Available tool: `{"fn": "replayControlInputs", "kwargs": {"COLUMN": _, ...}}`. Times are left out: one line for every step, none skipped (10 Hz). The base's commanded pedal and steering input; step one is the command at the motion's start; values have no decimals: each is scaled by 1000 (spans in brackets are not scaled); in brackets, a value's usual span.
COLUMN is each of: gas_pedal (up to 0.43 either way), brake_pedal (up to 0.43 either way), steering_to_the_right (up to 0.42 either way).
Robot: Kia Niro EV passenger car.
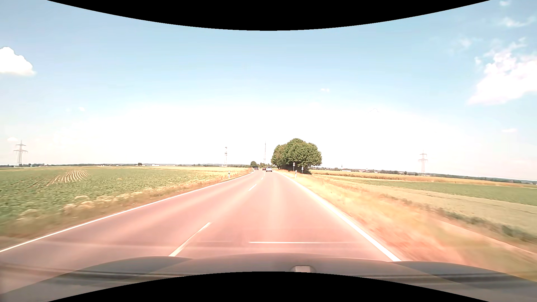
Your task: Follow the waypoints while adhering to traffic rules and regulations
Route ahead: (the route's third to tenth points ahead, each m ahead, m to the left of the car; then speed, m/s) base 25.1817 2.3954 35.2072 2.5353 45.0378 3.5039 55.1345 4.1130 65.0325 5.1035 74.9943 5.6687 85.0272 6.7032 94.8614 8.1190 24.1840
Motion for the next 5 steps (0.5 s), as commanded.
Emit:
{"fn": "replayControlInputs", "kwargs": {"gas_pedal": 240, "brake_pedal": 0, "steering_to_the_right": -7}}
{"fn": "replayControlInputs", "kwargs": {"gas_pedal": 240, "brake_pedal": 0, "steering_to_the_right": -7}}
{"fn": "replayControlInputs", "kwargs": {"gas_pedal": 240, "brake_pedal": 0, "steering_to_the_right": -8}}
{"fn": "replayControlInputs", "kwargs": {"gas_pedal": 240, "brake_pedal": 0, "steering_to_the_right": -9}}
{"fn": "replayControlInputs", "kwargs": {"gas_pedal": 240, "brake_pedal": 0, "steering_to_the_right": -10}}
